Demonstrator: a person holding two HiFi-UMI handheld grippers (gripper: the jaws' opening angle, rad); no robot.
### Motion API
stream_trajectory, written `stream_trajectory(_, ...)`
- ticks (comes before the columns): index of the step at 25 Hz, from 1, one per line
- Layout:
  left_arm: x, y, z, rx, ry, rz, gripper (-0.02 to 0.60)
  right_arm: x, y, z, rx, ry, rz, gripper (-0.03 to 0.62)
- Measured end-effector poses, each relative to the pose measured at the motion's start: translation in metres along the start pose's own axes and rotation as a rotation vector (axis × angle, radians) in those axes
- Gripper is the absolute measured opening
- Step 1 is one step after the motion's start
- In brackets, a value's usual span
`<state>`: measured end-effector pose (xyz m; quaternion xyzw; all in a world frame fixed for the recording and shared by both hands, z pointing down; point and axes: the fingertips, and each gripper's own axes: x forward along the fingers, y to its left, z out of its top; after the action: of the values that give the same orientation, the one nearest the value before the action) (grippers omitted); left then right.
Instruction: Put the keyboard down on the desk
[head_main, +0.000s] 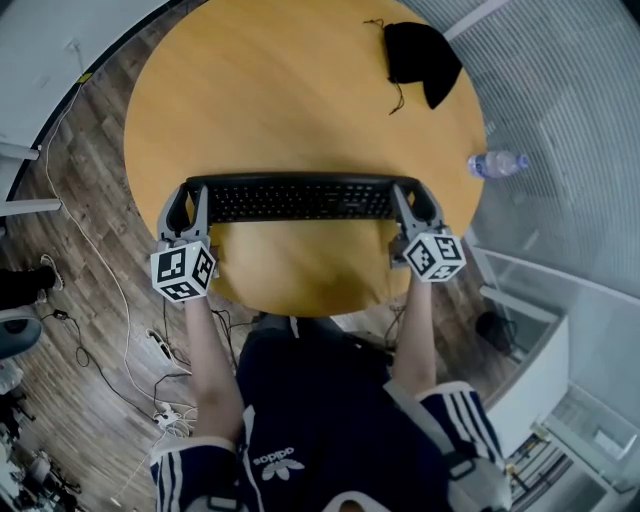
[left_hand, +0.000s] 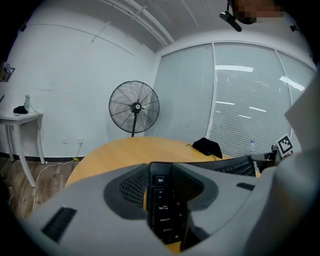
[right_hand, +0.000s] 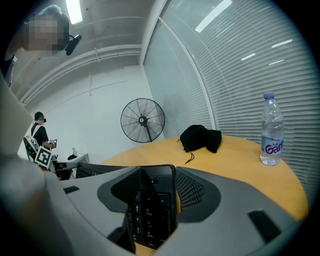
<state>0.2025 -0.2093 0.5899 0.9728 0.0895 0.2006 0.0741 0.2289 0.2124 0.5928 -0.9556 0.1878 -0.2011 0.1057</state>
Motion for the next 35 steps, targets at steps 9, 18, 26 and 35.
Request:
stream_trajectory(9, 0.024, 0.005, -0.002, -0.001, 0.020, 0.018, 0.144, 0.026, -0.015, -0.008, 0.034, 0.043, -0.014, 0.198)
stream_trajectory(18, 0.054, 0.011, -0.019, -0.023, 0.069, 0.022, 0.143, 0.050, -0.031, -0.024, 0.082, 0.125, -0.046, 0.198)
stream_trajectory(26, 0.071, 0.014, -0.036, -0.022, 0.127, 0.019, 0.143, 0.062, -0.043, -0.042, 0.113, 0.198, -0.063, 0.198)
stream_trajectory(35, 0.079, 0.015, -0.046, 0.016, 0.196, 0.037, 0.144, 0.068, -0.048, -0.055, 0.109, 0.270, -0.086, 0.198)
